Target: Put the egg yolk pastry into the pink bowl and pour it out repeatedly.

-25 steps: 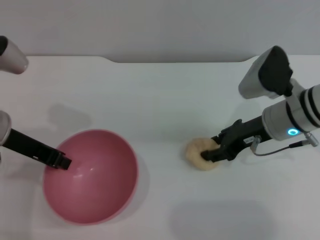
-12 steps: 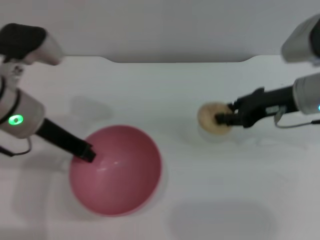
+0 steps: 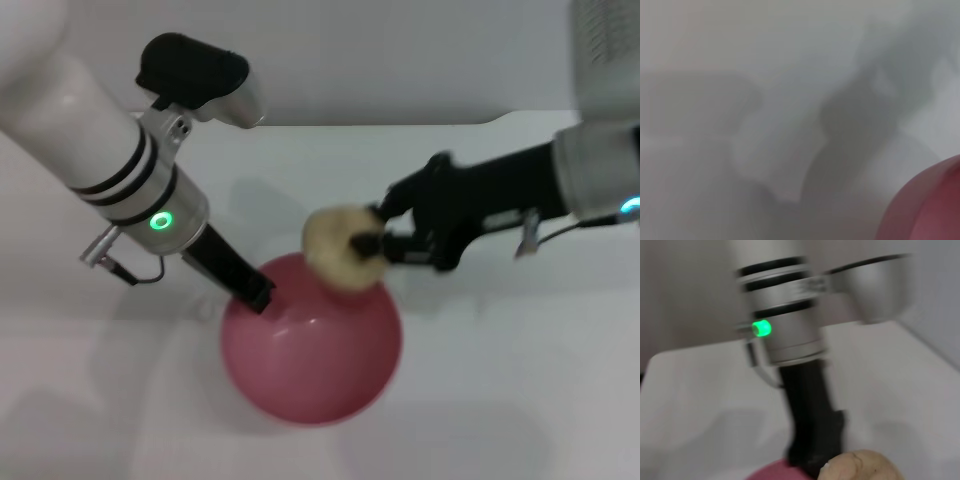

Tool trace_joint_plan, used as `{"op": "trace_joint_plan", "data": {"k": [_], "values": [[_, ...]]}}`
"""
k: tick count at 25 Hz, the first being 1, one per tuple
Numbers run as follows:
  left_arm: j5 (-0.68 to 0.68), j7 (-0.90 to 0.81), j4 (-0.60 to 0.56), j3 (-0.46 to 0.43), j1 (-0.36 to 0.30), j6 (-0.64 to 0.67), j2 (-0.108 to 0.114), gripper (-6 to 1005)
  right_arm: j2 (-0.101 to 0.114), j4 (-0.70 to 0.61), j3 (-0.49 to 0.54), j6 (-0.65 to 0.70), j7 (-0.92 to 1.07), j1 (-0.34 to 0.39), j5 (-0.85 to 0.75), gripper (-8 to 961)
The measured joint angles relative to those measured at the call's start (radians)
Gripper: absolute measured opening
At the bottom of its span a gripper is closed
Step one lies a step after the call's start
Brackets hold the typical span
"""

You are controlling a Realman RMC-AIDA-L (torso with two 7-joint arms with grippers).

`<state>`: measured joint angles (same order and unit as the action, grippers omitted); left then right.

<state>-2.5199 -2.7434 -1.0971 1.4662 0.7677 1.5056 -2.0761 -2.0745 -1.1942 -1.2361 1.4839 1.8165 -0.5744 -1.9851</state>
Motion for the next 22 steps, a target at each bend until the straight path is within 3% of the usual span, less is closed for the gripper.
{"op": "trace_joint_plan", "data": {"k": [4, 6, 10, 17, 19, 22], "values": [[0.022, -0.008, 0.0, 0.014, 0.015, -0.02, -0.001, -1, -0.001, 0.02, -0.163, -0.006, -0.007, -0.024, -0.03, 228], [0.033, -0.008, -0.005, 0.014, 0.014, -0.022, 0.001, -1, -0.001, 0.023, -0.183, -0.007, -0.005, -0.027, -0.041, 213], [0.037, -0.007, -0.009, 0.014, 0.002, -0.022, 0.005, -1, -0.004, 0.016, -0.195, -0.018, 0.007, -0.021, -0.053, 285], [0.037, 0.006, -0.009, 0.015, -0.025, -0.065, 0.009, 0, -0.007, -0.025, -0.067, -0.024, 0.089, 0.019, -0.045, 412], [0.038, 0.009, -0.011, 0.016, -0.039, -0.093, 0.01, 0, -0.007, -0.021, 0.002, -0.031, 0.133, 0.031, -0.045, 631], [0.063, 0.028, -0.048, 0.034, -0.094, -0.169, 0.01, -1, 0.0, 0.018, 0.125, -0.034, 0.168, 0.046, -0.052, 631]]}}
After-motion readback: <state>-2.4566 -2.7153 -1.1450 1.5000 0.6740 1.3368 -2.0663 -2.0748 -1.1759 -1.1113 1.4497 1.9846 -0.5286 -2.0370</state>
